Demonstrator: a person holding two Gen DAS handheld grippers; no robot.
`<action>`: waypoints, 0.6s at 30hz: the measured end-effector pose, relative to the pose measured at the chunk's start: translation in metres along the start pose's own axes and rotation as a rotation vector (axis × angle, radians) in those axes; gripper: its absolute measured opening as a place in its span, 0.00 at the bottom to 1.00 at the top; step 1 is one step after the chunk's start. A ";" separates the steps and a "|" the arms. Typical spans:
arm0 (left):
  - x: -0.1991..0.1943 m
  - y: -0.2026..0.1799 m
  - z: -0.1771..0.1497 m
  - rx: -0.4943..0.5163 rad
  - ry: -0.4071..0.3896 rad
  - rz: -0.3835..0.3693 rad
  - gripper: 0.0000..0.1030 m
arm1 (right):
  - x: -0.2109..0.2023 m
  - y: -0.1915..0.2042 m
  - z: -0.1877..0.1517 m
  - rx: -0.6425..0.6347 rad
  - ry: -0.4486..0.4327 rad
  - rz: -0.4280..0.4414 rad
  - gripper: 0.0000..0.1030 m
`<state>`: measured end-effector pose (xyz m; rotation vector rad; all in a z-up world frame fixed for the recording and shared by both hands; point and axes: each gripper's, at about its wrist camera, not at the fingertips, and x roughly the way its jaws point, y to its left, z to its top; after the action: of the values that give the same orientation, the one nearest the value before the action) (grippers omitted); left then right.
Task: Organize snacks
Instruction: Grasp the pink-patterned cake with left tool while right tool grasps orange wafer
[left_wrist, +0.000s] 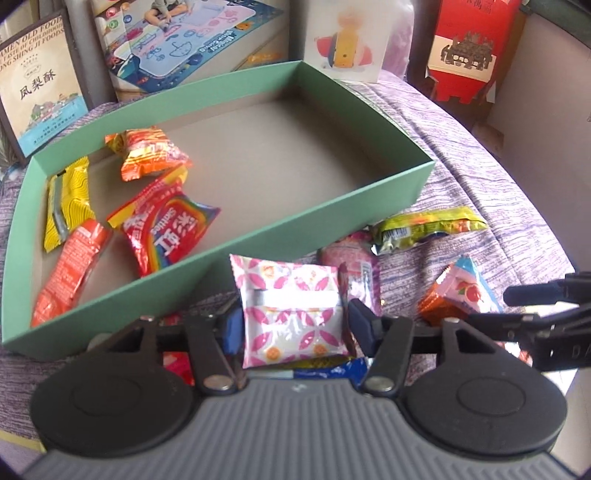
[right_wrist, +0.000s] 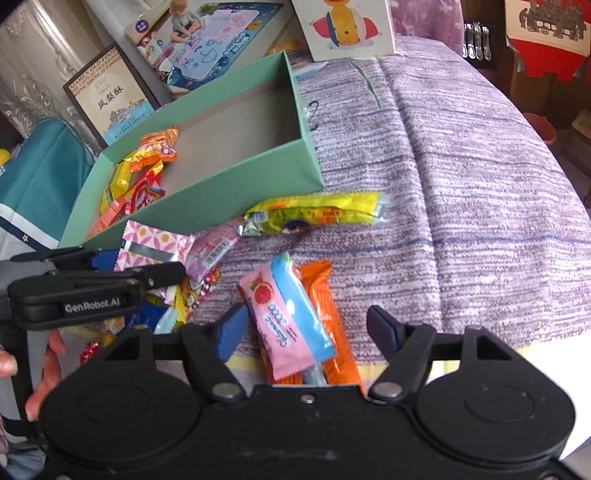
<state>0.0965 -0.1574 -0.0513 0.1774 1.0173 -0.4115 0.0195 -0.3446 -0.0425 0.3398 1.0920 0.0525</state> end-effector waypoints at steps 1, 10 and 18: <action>-0.003 0.001 -0.003 0.001 0.002 -0.007 0.55 | 0.001 0.000 -0.005 0.001 0.011 0.003 0.73; -0.018 -0.005 -0.025 0.065 0.021 -0.087 0.48 | -0.002 0.006 -0.003 0.056 -0.101 -0.023 0.46; -0.013 -0.010 -0.025 0.075 0.033 -0.075 0.55 | -0.014 -0.019 -0.001 0.121 -0.124 -0.100 0.57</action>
<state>0.0667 -0.1548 -0.0525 0.2142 1.0444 -0.5172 0.0098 -0.3659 -0.0361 0.3915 0.9900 -0.1227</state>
